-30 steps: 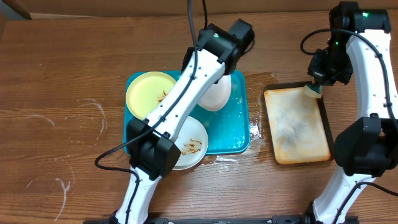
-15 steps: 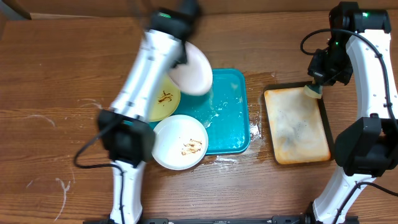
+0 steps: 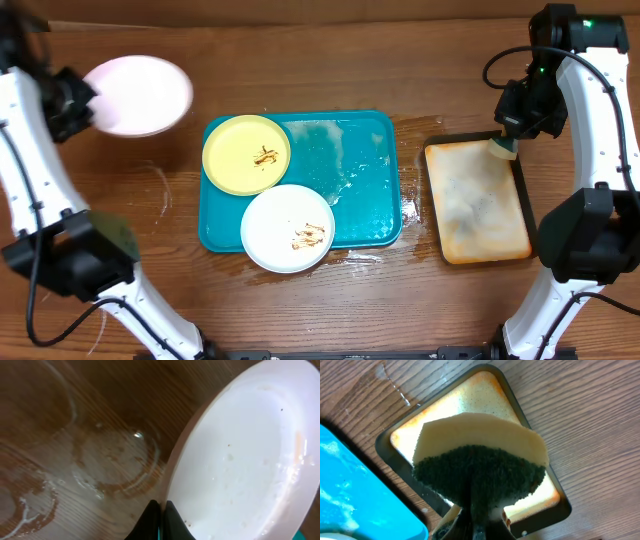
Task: Clean dirty plates on tray and stack at the side
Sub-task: 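Swing the left gripper left and set the plate on the table, then reach the left gripper to the lower white plate and grip its rim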
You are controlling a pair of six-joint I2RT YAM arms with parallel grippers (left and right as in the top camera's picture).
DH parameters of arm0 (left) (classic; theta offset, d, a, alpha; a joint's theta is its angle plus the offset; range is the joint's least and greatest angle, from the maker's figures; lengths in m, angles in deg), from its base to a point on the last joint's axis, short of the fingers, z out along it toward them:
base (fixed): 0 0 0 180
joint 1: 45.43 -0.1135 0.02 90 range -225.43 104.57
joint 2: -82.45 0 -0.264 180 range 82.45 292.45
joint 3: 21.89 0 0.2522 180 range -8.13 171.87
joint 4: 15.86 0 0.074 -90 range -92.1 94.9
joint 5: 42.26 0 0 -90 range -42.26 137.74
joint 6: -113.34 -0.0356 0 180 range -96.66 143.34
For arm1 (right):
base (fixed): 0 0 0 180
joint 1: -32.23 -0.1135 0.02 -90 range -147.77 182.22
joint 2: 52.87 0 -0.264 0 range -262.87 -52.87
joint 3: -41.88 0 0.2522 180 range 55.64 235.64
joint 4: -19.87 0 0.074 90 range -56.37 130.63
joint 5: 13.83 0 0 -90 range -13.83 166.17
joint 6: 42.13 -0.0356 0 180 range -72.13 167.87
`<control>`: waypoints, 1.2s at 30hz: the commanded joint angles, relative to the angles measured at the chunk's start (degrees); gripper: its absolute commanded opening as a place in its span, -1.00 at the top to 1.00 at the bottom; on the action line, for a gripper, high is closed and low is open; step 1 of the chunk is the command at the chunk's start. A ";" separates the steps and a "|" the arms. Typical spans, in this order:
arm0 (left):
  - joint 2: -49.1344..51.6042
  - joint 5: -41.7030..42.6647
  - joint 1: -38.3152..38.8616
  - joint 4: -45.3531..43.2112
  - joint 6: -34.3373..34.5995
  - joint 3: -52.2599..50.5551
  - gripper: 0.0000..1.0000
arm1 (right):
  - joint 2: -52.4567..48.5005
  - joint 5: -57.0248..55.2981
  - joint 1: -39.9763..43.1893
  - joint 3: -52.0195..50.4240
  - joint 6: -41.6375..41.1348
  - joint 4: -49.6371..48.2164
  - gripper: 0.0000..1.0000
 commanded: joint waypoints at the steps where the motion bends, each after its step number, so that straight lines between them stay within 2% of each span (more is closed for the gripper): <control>1: -1.42 3.74 -5.31 -1.27 -4.22 0.13 0.91 | 1.03 1.05 0.20 0.24 1.51 0.07 0.92; 5: -1.42 2.71 -8.90 -5.05 -6.08 -6.03 0.91 | 1.03 1.01 0.20 0.24 1.97 0.02 0.92; 12: -1.42 -0.81 -9.88 -16.48 -5.64 -24.41 0.91 | 1.03 1.03 0.20 0.24 2.38 0.09 0.92; 18: -1.42 -1.09 -10.73 -26.62 -0.81 -39.34 0.91 | 1.03 1.01 0.20 0.24 2.82 0.72 0.92; 24: -1.42 -0.81 -12.44 -31.32 0.17 -45.77 0.91 | 1.03 1.01 0.20 0.24 2.82 0.44 0.92; 25: -1.42 -0.81 -12.48 -31.41 0.04 -45.92 0.73 | 1.03 1.01 0.20 0.24 2.91 0.42 0.92; 26: -1.42 -0.81 -12.46 -31.43 -0.50 -45.92 0.38 | 1.03 1.03 0.20 0.24 2.97 0.35 0.92; 27: -1.42 -0.96 -12.46 -31.41 -0.83 -45.90 -0.32 | 1.03 1.03 0.20 0.24 2.97 0.24 0.92; 28: -1.42 -1.16 -12.28 -31.28 -1.14 -45.86 -0.74 | 1.03 1.01 0.20 0.24 2.99 0.11 0.92; 29: -1.42 -1.20 -12.11 -31.17 -1.42 -45.86 -0.82 | 1.03 1.01 0.20 0.24 2.99 0.02 0.92; 31: -1.51 -1.27 -11.74 -30.88 -1.55 -45.77 -0.86 | 1.03 1.01 0.20 0.24 2.99 -0.02 0.92; 33: -2.03 -1.29 -11.37 -30.73 -1.55 -45.59 -0.75 | 1.03 1.01 0.20 0.24 2.99 0.00 0.92; 34: -2.78 -1.27 -11.06 -30.80 -1.53 -45.57 -0.61 | 1.03 1.01 0.20 0.24 2.99 0.00 0.92; 36: -4.87 -1.20 -10.21 -31.17 -1.51 -45.48 -0.58 | 1.03 1.01 0.20 0.24 2.99 -0.02 0.92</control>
